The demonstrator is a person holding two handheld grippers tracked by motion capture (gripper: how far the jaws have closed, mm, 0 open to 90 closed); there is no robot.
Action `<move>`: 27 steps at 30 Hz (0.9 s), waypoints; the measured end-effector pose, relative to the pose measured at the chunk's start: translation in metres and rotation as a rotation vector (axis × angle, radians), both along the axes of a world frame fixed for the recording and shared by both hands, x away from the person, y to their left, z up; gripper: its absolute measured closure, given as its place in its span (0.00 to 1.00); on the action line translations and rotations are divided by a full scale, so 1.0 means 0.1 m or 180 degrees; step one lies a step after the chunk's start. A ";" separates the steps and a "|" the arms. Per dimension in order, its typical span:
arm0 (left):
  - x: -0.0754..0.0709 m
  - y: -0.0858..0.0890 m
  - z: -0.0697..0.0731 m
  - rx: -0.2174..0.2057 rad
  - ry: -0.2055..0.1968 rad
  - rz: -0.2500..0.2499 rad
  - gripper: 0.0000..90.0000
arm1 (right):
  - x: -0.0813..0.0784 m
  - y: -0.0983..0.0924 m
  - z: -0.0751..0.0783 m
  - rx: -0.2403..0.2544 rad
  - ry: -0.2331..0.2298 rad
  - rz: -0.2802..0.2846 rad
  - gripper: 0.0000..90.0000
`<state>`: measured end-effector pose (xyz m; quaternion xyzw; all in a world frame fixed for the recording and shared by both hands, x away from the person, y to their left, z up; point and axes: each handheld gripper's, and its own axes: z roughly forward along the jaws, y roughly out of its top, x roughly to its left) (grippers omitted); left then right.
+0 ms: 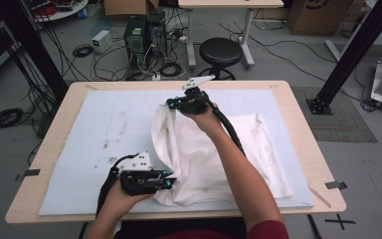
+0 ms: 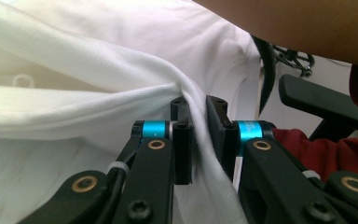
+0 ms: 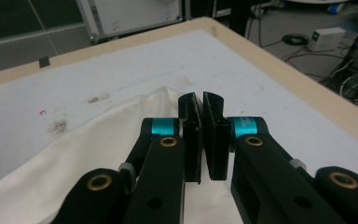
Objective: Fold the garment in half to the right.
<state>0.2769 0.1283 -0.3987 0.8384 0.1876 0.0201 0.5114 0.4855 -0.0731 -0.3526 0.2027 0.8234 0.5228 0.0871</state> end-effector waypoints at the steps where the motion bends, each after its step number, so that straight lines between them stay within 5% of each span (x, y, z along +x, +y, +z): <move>1: 0.02 -0.06 0.02 0.0014 -0.0008 -0.0039 0.90 | 0.00 -0.07 0.02 0.0038 -0.0022 -0.0021 0.98; 10: 0.15 -0.43 0.11 0.0068 -0.0010 -0.0235 0.90 | -0.02 -0.60 0.06 0.0099 -0.0055 -0.0306 0.98; 27: 0.34 -1.01 0.10 0.0168 0.0044 -0.0468 0.90 | -0.05 -1.39 -0.09 0.0074 0.0011 -0.0779 0.98</move>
